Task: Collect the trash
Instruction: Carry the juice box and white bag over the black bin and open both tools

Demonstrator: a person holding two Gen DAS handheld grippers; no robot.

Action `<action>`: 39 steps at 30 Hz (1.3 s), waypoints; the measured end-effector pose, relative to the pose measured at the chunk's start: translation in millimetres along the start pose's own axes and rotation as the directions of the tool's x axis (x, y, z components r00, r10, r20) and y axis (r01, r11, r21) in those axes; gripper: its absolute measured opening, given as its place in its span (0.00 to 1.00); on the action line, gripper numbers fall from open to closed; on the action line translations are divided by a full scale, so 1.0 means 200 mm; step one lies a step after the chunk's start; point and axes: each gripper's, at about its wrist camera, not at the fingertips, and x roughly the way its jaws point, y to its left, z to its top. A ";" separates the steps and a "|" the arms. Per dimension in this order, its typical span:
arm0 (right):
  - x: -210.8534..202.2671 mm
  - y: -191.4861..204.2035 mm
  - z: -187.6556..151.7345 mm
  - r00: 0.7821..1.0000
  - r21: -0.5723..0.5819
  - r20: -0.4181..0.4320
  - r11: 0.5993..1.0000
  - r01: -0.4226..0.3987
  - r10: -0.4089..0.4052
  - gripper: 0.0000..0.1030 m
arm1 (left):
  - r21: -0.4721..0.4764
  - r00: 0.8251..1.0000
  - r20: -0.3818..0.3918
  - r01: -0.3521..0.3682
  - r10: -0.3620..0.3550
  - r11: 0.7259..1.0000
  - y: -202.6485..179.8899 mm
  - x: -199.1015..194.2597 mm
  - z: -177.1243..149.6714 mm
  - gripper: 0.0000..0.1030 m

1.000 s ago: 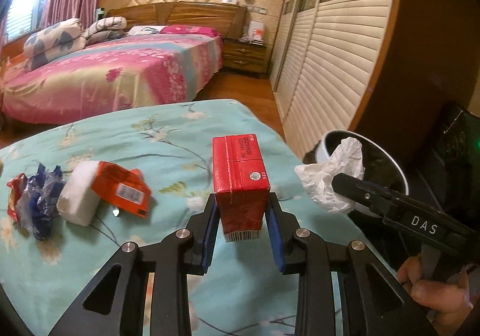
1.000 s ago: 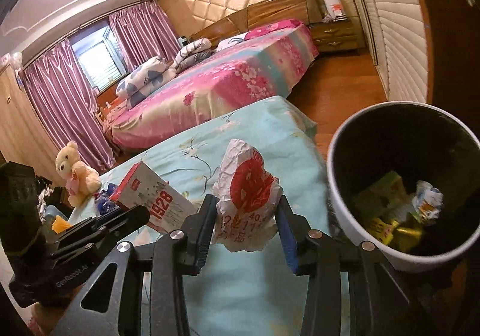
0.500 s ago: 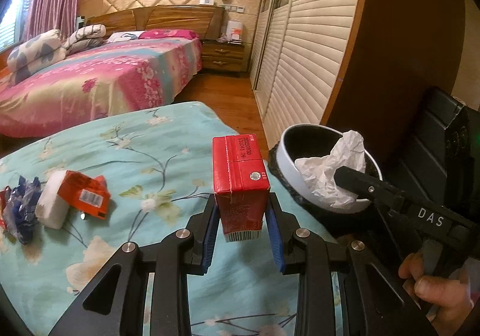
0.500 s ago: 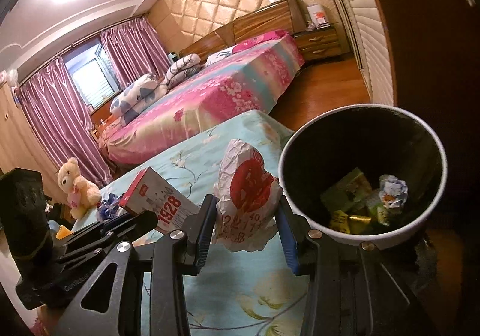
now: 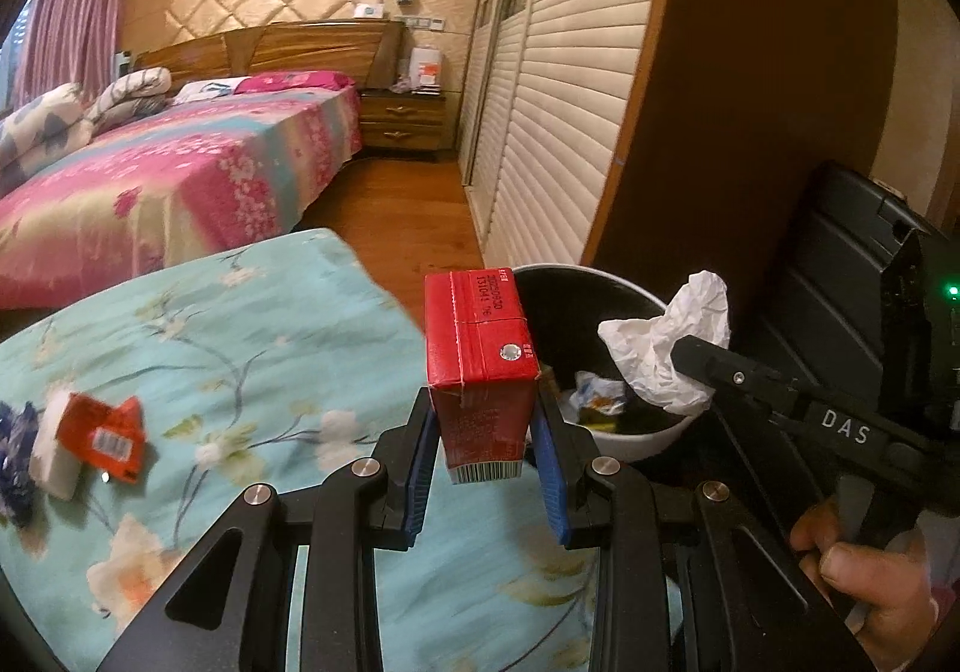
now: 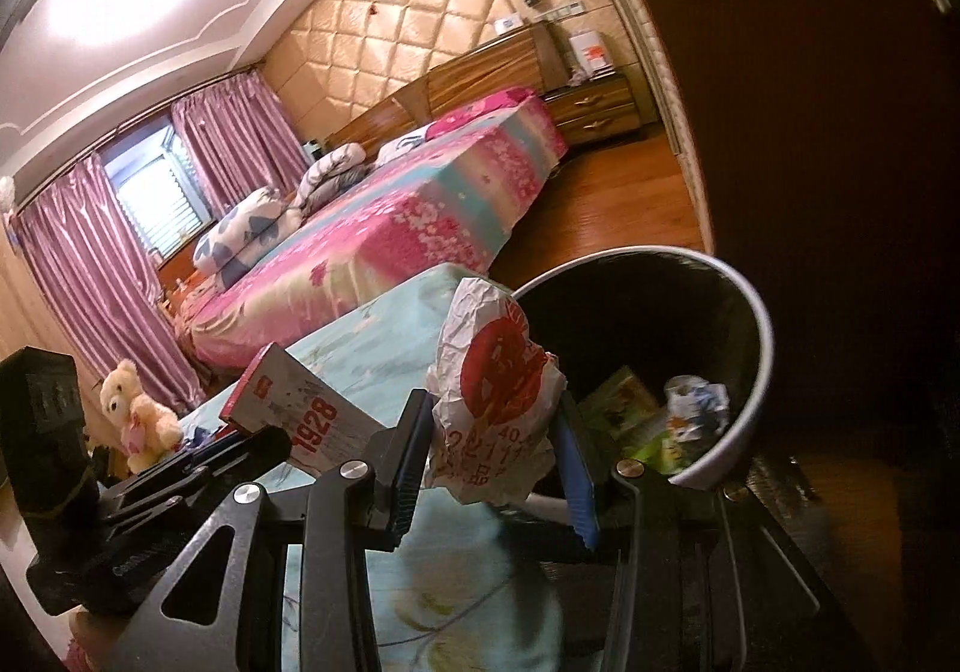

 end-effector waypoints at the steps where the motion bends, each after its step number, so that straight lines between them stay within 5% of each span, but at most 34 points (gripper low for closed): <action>1: -0.01 -0.02 0.00 1.000 0.003 0.001 1.000 0.006 -0.006 0.40 | 0.003 1.000 0.000 0.005 -0.005 1.000 -0.01 0.01 0.01 0.28; 15: -0.01 -0.19 0.06 0.996 0.034 -0.009 0.995 0.094 -0.093 0.40 | 0.029 0.999 -0.008 0.038 -0.038 0.999 -0.09 0.18 0.08 0.28; 39: 0.10 -0.24 0.11 0.993 0.037 -0.058 0.993 0.108 -0.106 0.40 | 0.044 0.997 -0.049 0.060 -0.058 0.997 -0.16 0.36 0.13 0.28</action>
